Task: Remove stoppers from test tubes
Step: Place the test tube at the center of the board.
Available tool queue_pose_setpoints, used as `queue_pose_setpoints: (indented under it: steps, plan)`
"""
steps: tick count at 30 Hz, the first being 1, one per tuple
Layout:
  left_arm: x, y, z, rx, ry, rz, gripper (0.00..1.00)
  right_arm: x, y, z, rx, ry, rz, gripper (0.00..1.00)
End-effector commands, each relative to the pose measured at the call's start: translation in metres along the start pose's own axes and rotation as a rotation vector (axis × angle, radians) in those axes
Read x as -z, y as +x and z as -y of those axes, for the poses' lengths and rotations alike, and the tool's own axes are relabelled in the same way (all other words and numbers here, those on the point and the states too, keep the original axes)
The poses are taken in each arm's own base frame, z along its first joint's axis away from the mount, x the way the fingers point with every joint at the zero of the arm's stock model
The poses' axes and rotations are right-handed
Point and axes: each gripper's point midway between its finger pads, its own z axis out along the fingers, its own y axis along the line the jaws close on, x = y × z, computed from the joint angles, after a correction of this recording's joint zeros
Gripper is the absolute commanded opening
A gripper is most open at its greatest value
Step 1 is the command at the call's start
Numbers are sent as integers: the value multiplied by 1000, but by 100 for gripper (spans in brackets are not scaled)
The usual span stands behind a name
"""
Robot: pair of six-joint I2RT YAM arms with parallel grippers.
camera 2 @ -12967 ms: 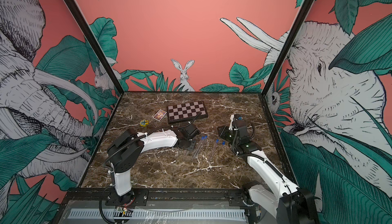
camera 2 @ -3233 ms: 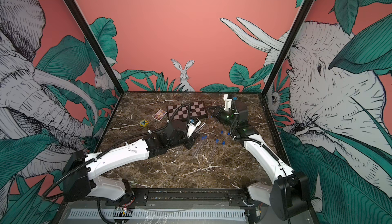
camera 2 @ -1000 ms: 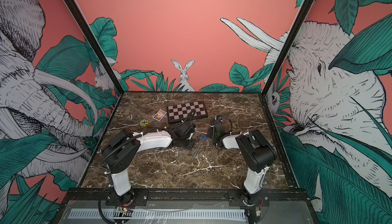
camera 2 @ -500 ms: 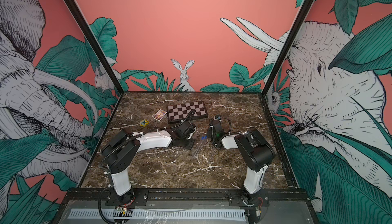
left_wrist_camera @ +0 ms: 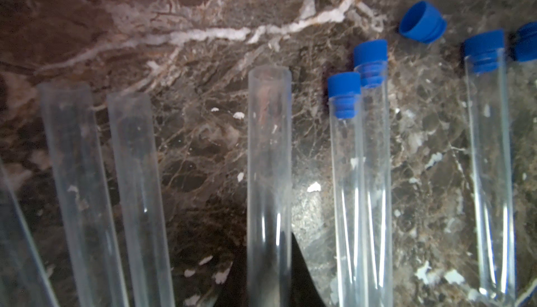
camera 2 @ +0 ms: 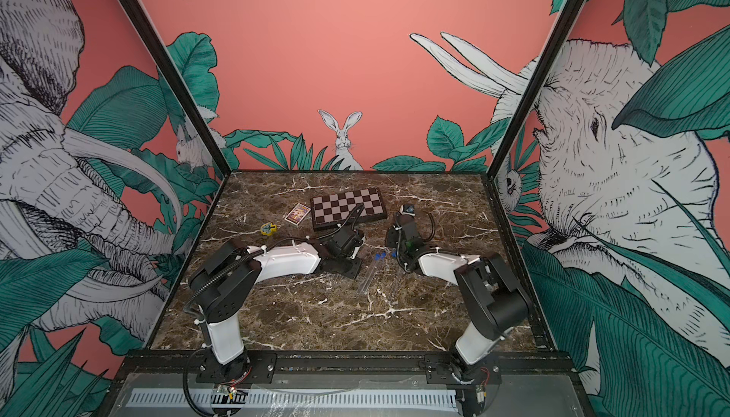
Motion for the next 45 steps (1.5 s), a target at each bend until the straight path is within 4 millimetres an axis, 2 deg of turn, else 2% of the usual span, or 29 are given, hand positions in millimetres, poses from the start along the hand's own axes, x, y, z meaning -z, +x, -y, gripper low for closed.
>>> queue_pose_setpoints:
  steps: [1,8,14,18,23,26,28,32,35,40,45]
  plan:
    - [-11,12,-12,36,-48,-48,7,34,-44,-13,-11,-35,106,36]
    - [-12,15,-19,39,-90,-62,26,95,-84,-11,10,-47,216,36]
    - [-13,19,-26,37,-124,-76,28,137,-105,-6,17,-44,282,36]
    - [-17,23,-28,42,-135,-90,27,154,-111,-4,24,-45,303,36]
    - [-16,23,-29,41,-137,-89,28,165,-115,-4,27,-53,313,36]
    - [-6,13,-24,37,-118,-58,35,169,-117,-7,26,-69,314,36]
    - [8,-3,-14,23,-76,0,38,170,-118,-11,19,-93,316,36]
    - [54,-47,14,-39,-13,144,42,166,-119,-17,15,-111,301,36]
    - [74,-59,25,-85,-12,161,41,170,-122,-17,5,-117,312,36]
    - [60,-48,26,-76,-13,83,34,177,-122,-15,3,-118,306,36]
    - [45,-38,35,-77,-13,28,32,185,-118,-11,6,-112,301,36]
